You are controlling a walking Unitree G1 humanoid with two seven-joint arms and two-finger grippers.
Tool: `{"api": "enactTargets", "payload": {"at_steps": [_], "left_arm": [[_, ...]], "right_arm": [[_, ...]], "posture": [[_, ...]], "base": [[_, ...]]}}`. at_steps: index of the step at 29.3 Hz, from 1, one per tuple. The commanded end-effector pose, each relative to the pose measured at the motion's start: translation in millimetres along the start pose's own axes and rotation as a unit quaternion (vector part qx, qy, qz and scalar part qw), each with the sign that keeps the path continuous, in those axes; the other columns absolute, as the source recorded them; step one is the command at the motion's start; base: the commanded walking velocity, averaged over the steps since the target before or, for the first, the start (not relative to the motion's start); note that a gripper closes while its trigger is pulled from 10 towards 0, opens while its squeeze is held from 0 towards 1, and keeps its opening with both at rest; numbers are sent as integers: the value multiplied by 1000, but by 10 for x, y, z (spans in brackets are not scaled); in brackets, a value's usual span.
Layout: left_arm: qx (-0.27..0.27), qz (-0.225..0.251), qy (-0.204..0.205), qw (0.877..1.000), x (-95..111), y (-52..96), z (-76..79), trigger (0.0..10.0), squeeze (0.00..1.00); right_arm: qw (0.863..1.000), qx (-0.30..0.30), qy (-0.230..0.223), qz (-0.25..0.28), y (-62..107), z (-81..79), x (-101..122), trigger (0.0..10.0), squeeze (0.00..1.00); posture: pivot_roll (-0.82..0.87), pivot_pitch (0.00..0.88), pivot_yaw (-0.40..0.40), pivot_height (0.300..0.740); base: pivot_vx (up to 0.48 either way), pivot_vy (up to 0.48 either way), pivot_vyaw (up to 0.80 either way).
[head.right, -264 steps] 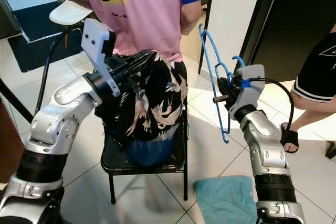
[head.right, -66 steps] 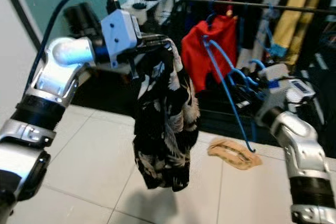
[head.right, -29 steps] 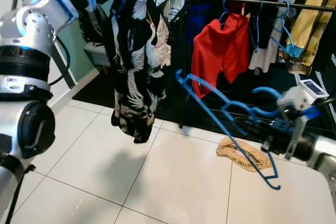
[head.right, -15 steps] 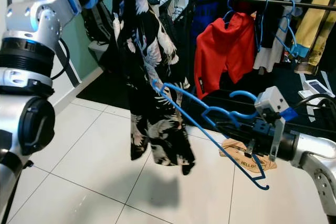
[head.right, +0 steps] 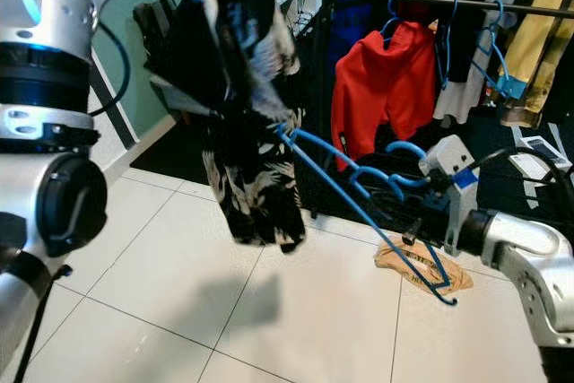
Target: Hang hanger
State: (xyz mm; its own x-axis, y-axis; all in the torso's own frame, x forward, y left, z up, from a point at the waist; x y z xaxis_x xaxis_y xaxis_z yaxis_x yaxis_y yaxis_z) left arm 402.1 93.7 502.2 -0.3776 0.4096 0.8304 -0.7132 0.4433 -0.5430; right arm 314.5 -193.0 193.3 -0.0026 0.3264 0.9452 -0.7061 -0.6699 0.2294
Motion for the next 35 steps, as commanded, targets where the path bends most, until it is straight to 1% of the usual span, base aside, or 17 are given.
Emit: {"api": "enactTargets", "payload": {"at_steps": [1,7,13,15,17,18,19,22,23,24,26,27,29,30,31,32,35], "left_arm": [[-14,15,11,1000,123,-9,85,10000,0],[-23,-1,40,999,-2,-33,213,10000,0],[-57,-32,79,995,-185,5,386,10000,0],[-57,-32,79,995,-185,5,386,10000,0],[-82,-52,116,988,-330,28,518,10000,0],[-82,-52,116,988,-330,28,518,10000,0],[-101,-64,145,982,-448,44,635,10000,0],[-113,-72,165,977,-520,58,713,10000,0],[-134,-75,185,971,-602,70,820,10000,0],[-134,-75,185,971,-602,70,820,10000,0],[-147,-76,207,964,-651,75,892,10000,0],[-163,-75,228,957,-680,88,958,10000,0],[-163,-75,228,957,-680,88,958,10000,0],[-175,-76,254,948,-702,114,996,10000,0],[-175,-76,254,948,-702,114,996,10000,0],[-187,-78,273,941,-707,174,994,10000,0],[-214,-108,284,928,-900,329,1051,10000,0]], "right_arm": [[1000,1,4,-1,-39,-6,1,10000,0],[1000,-13,6,14,-49,29,71,10000,0],[999,-34,8,18,-45,92,92,10000,0],[999,-34,8,18,-45,92,92,10000,0],[999,-37,7,23,-57,95,106,10000,0],[999,-37,7,23,-57,95,106,10000,0],[999,-39,5,28,-71,99,120,10000,0],[999,-41,4,32,-81,102,130,10000,0],[999,-40,2,36,-99,95,143,10000,0],[999,-40,2,36,-99,95,143,10000,0],[998,-37,2,41,-121,82,159,10000,0],[998,-40,-1,49,-144,86,182,10000,0],[998,-40,-1,49,-144,86,182,10000,0],[997,-49,-5,58,-164,108,207,10000,0],[997,-49,-5,58,-164,108,207,10000,0],[996,-62,-8,66,-178,148,226,10000,0],[991,-98,-22,91,-193,273,294,10000,0]], "posture": [[-45,19,43,740],[-52,19,50,740],[-57,18,54,740],[-57,18,54,740],[-57,18,54,740],[-57,18,54,740],[-55,15,55,740],[-55,15,55,740],[-54,14,52,740],[-54,14,52,740],[-56,11,52,740],[-57,9,56,740],[-57,9,56,740],[-58,8,57,740],[-58,8,57,740],[-61,7,62,740],[-60,6,61,740]], "base": [[0,0,0],[0,0,0],[0,0,0],[0,0,0],[0,0,0],[0,0,0],[0,0,0],[0,0,0],[0,0,0],[0,0,0],[0,0,0],[0,0,0],[0,0,0],[0,0,0],[0,0,0],[0,0,0],[0,0,0]]}}
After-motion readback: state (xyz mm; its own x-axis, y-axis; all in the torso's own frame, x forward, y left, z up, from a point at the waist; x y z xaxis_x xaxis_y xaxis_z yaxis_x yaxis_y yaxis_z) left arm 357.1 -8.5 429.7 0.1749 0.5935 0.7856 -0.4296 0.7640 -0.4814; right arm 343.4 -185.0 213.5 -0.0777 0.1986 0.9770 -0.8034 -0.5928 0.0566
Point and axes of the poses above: a point about 5 cm out from each wrist's last joint towards the gripper, its own y axis pointing back from the gripper into the wrist, its own x axis along the axis of the wrist's last joint, z = x × y, the point moved 6 cm from there along -y, pointing out of the wrist towards the gripper, and after that the axes turned 6 degrees about y, right-handed, at the moved point
